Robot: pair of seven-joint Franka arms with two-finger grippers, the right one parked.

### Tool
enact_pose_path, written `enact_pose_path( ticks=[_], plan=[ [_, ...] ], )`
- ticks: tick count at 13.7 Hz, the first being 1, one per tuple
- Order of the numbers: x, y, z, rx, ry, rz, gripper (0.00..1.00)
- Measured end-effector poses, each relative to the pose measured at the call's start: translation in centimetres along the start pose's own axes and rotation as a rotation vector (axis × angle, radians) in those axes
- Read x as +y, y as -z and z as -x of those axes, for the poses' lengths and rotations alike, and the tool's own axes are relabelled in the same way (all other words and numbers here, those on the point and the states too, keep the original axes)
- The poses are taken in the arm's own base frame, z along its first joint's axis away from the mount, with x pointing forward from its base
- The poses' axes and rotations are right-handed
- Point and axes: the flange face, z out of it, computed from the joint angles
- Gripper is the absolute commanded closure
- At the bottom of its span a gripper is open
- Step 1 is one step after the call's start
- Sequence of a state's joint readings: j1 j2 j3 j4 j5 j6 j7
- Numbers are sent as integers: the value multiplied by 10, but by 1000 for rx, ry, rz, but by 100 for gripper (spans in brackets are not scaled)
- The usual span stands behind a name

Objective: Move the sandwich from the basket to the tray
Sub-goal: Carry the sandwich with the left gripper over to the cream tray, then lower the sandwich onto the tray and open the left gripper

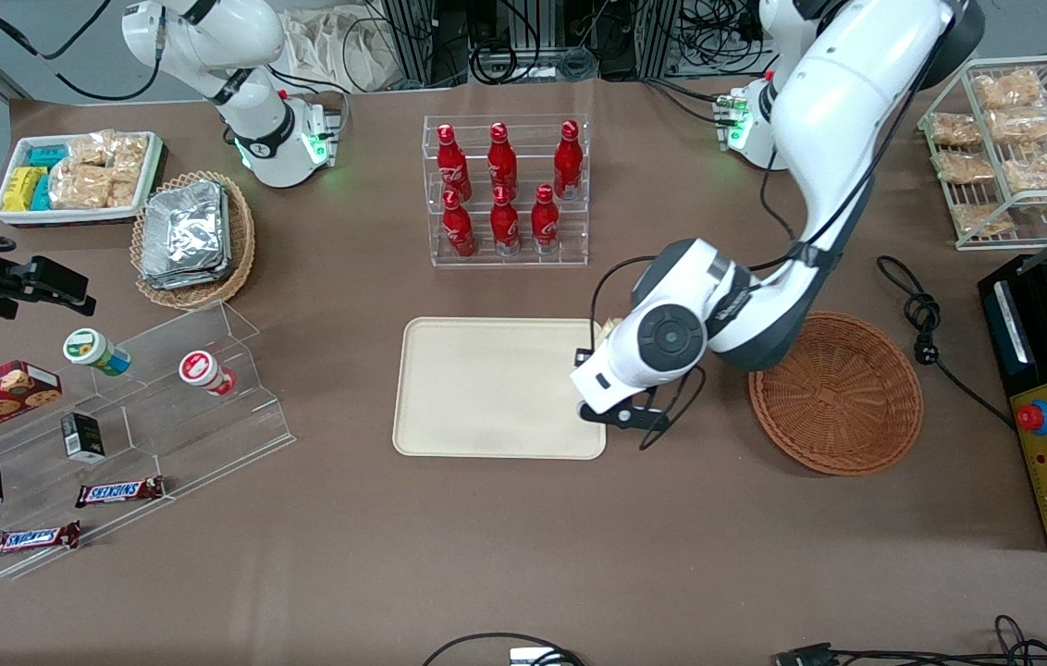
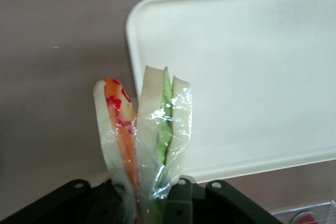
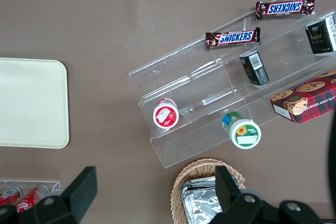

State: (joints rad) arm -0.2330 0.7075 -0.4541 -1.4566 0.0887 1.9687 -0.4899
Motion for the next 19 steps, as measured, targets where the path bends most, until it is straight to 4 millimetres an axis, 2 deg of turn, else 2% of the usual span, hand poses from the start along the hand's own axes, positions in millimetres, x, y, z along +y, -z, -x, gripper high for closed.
enact_pose_path(
  ticks=[3, 8, 9, 10, 11, 12, 15, 19],
  plan=[
    [10, -34, -4, -14, -11, 15, 90],
    [12, -69, -11, -26, -7, 35, 90],
    [11, -75, -12, -26, -5, 40, 86],
    [11, -79, -14, -23, -3, 45, 78],
    [11, -82, -15, -19, -1, 50, 52],
    [11, -85, -17, -15, 1, 55, 1],
    [12, -85, -21, 13, 3, 72, 0],
    [12, -69, -30, 54, 10, 92, 0]
  ],
)
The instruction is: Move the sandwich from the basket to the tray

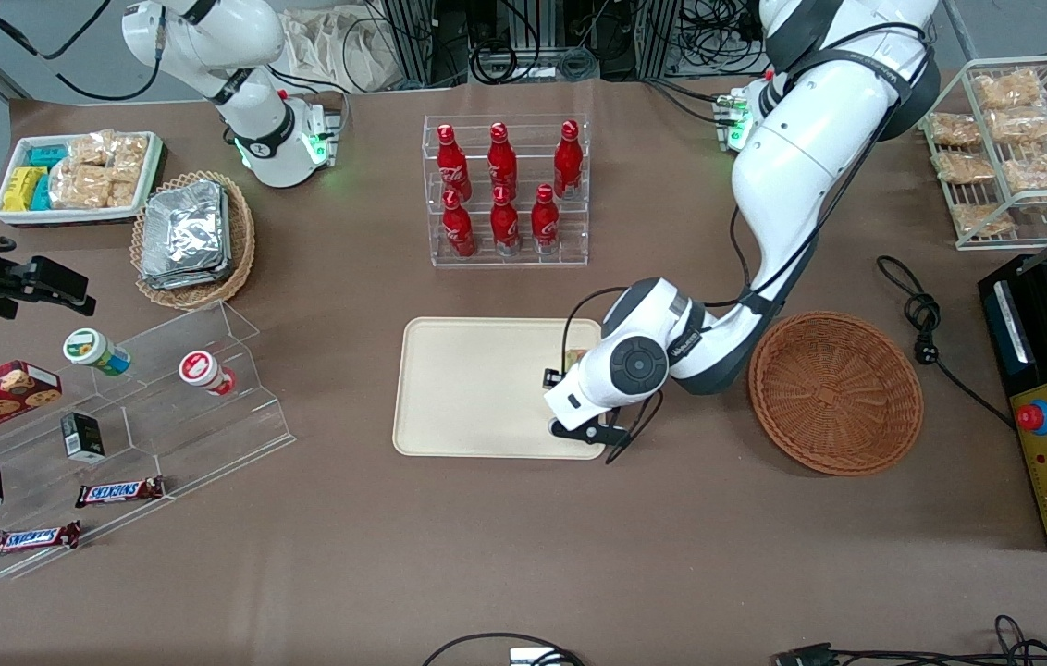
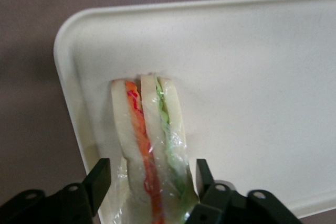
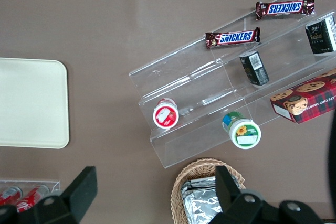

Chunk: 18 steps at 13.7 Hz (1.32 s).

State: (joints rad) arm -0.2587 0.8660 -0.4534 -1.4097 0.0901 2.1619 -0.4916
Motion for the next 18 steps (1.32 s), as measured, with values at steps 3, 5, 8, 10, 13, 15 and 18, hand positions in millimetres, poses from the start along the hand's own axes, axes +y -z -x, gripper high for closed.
enact_pose_path(
  ticks=[3, 5, 8, 10, 13, 15, 18],
  plan=[
    [-3, 29, -12, 51, 11, 15, 0],
    [-22, 71, -21, 90, 38, 14, 0],
    [-60, 156, -15, 90, 83, -42, 0],
    [-94, 217, -4, 94, 96, -80, 0],
    [-152, 293, 21, 70, 116, -137, 0],
    [-187, 332, 41, 55, 162, -164, 0],
    [-225, 380, 69, 57, 195, -191, 0]
  ],
)
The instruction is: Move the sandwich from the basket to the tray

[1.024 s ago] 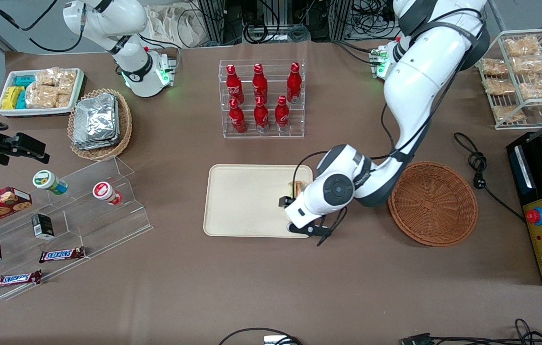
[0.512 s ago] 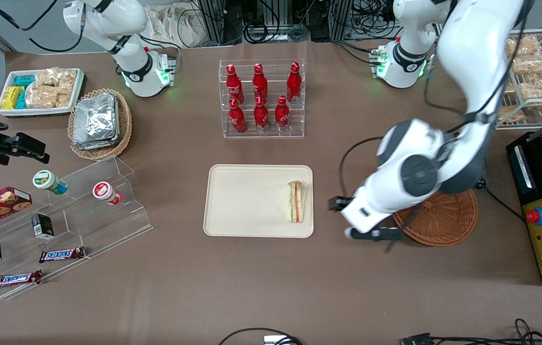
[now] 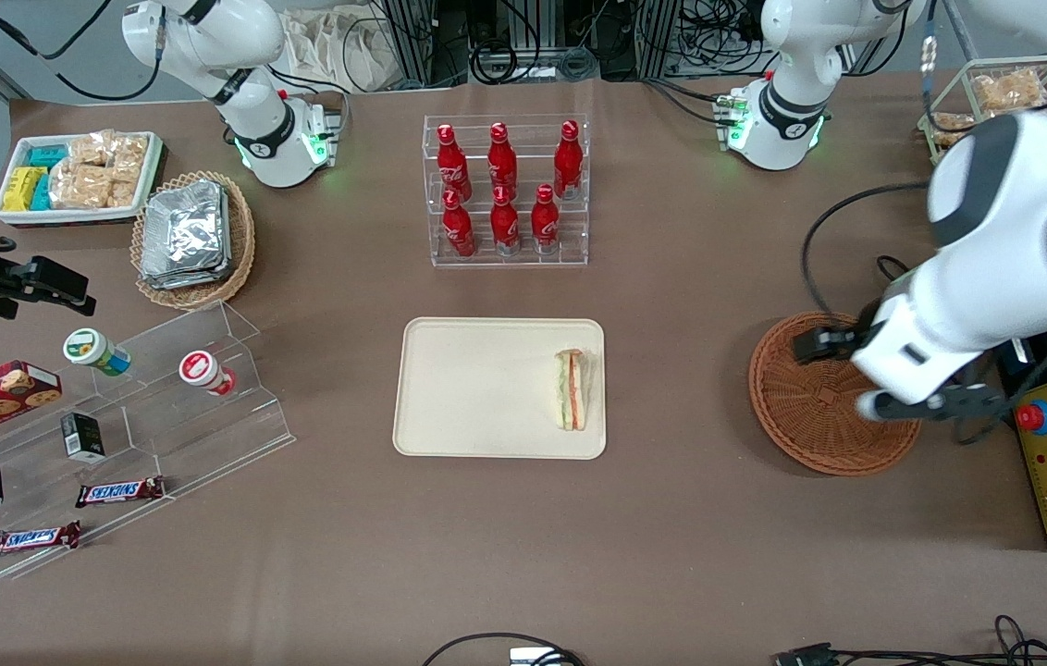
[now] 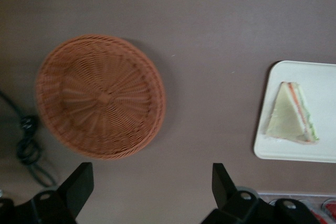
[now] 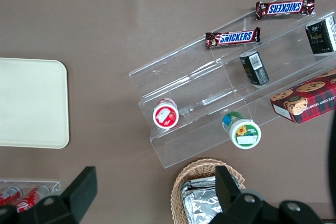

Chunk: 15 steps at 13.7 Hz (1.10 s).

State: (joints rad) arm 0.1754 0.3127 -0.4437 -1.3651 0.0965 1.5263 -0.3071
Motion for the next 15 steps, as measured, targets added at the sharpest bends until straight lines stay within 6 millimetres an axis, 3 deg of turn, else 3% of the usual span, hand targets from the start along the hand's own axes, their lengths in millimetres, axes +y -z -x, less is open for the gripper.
enact_pose_path(
  ticks=[4, 7, 10, 15],
  plan=[
    [-69, 33, 20, -23, 7, -23, 0],
    [-98, 36, 23, -37, 39, -24, 0],
    [-109, 32, 23, -54, 32, -24, 0],
    [-109, 29, 27, -77, 30, -30, 0]
  ],
)
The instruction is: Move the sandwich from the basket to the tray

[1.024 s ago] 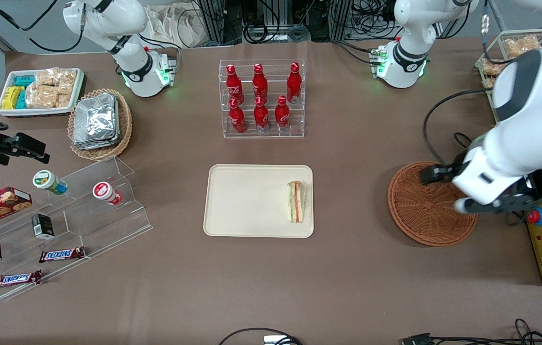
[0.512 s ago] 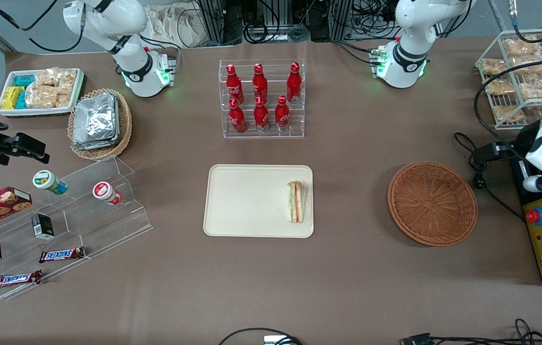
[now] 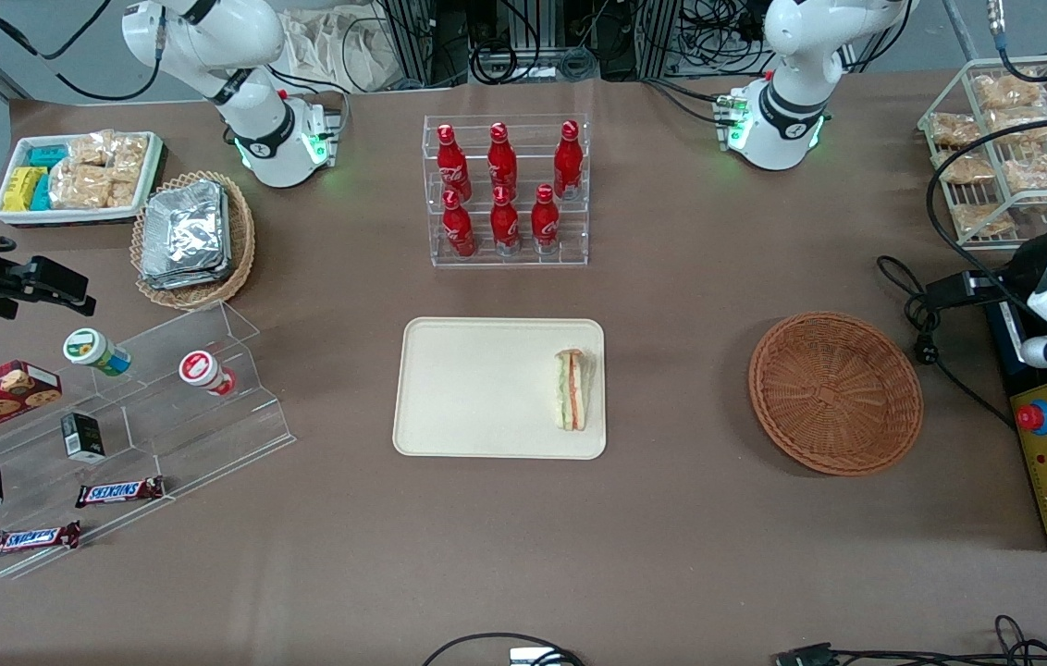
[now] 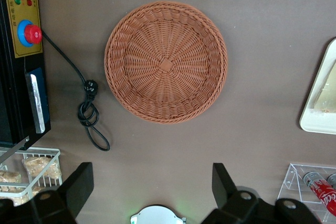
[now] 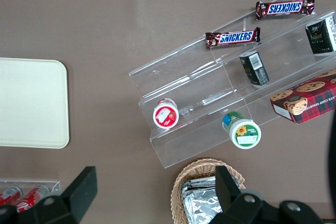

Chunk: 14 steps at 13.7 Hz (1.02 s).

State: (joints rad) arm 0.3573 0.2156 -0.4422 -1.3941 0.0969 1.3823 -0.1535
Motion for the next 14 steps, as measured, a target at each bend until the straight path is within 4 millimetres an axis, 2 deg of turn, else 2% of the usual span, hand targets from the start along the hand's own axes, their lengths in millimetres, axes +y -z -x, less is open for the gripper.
enact_pose_path(
  ticks=[7, 14],
  plan=[
    [-3, 1, 18, -5, 20, -44, 0],
    [-15, -15, 45, 76, -45, -74, 0]
  ],
)
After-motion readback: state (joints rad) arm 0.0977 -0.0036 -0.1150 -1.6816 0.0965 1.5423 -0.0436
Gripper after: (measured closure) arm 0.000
